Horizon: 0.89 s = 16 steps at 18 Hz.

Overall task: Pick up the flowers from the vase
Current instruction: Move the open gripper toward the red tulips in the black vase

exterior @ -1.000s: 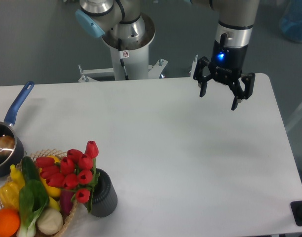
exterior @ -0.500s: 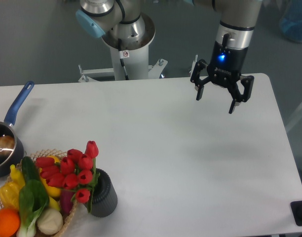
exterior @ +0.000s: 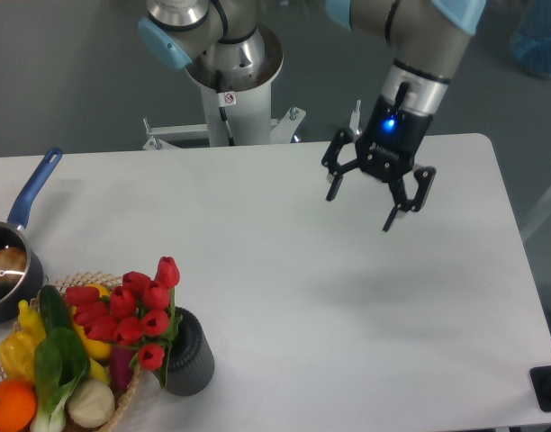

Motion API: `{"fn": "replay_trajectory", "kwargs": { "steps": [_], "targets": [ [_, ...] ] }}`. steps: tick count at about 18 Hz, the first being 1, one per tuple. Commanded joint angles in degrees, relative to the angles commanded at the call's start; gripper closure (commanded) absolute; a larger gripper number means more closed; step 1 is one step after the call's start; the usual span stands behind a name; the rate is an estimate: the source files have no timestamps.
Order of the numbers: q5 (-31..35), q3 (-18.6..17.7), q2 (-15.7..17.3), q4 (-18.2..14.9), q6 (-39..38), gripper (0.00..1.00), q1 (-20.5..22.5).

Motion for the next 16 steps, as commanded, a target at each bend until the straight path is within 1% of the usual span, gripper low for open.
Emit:
{"fn": "replay_trajectory", "kwargs": {
  "steps": [1, 4, 8, 10, 16],
  "targets": [
    [-0.87, 0.18, -1.06, 0.26, 0.26, 0.00, -1.58],
    [-5.26, 1.93, -4.58, 0.35, 0.18, 0.00, -4.05],
    [-10.54, 2.02, -5.02, 0.35, 0.09, 0.00, -4.67],
    [-11.08, 1.94, -5.64, 0.35, 0.35, 0.00, -5.11],
    [-11.08, 1.94, -6.25, 0.44, 0.44, 0.00, -8.36]
  ]
}}
